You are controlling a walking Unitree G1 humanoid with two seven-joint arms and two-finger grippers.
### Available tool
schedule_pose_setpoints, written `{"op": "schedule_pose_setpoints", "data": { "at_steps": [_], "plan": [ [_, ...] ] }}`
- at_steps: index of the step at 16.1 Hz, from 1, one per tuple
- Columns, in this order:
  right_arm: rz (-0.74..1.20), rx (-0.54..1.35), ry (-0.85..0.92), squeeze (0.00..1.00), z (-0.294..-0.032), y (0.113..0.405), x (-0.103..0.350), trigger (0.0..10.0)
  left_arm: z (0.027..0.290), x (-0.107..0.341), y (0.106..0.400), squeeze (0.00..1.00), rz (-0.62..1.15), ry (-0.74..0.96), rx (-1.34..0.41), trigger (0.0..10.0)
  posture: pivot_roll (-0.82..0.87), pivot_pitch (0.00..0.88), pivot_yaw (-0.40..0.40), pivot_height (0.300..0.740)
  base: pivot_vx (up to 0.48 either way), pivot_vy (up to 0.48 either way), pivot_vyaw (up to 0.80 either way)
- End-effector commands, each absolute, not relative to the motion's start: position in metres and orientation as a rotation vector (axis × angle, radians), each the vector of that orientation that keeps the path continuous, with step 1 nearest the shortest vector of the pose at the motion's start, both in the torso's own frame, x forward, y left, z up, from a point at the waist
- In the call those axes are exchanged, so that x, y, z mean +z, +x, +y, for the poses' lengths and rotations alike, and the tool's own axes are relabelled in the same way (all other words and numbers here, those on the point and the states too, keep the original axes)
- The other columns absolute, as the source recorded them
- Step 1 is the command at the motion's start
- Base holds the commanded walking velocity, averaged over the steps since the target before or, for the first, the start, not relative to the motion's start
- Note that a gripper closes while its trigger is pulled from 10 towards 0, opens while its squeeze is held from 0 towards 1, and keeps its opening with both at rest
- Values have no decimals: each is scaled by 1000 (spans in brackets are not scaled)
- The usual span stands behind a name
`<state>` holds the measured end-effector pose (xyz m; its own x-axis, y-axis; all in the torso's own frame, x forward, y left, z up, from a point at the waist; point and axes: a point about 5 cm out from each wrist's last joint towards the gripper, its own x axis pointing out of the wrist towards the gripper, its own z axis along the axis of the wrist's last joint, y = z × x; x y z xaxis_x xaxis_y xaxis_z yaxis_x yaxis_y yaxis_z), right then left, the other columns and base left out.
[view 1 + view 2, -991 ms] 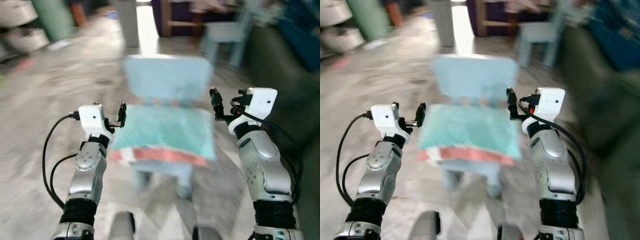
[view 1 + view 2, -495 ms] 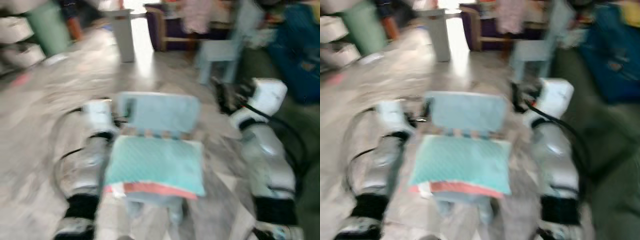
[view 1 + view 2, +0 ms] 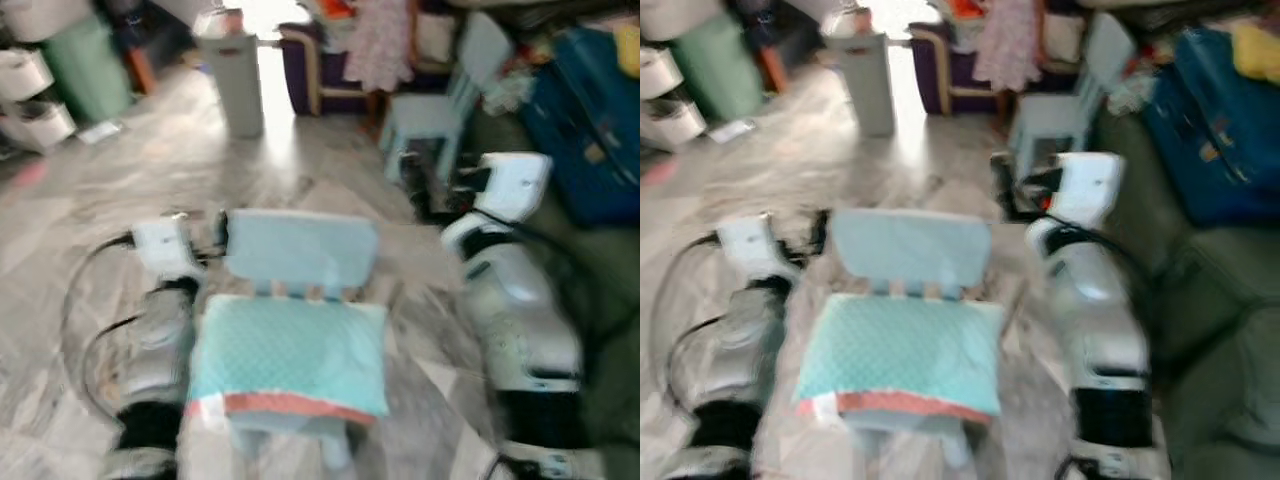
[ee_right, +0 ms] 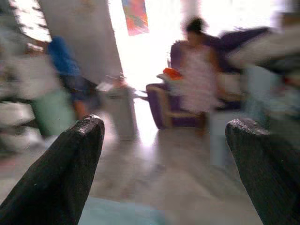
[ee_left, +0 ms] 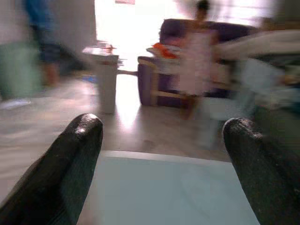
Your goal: Move the pillow to the sofa
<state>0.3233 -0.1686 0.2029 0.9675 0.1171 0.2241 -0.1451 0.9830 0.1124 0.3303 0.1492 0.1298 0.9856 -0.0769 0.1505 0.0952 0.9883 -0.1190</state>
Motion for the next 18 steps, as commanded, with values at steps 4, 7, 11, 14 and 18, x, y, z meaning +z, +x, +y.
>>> {"op": "schedule_pose_setpoints", "data": {
  "at_steps": [4,7,11,14,18],
  "plan": [
    [-235,184,136,0,-151,323,208,10000,167,131,331,0,-138,-108,-42,10000,-193,0,40,740,0,0,0],
    [-236,187,137,0,-152,323,208,10000,168,131,332,0,-133,-142,-57,10000,-188,0,39,740,0,0,0],
    [-251,192,150,0,-150,323,209,10000,170,133,333,0,-134,-131,-63,10000,-182,0,40,740,0,0,0],
    [-252,193,152,0,-148,323,209,10000,172,134,335,0,-129,-117,-72,10000,-181,0,46,740,0,269,0],
    [-260,186,154,0,-149,322,209,10000,172,134,335,0,-124,-119,-73,10000,-183,0,50,740,0,480,0]
  ]
}}
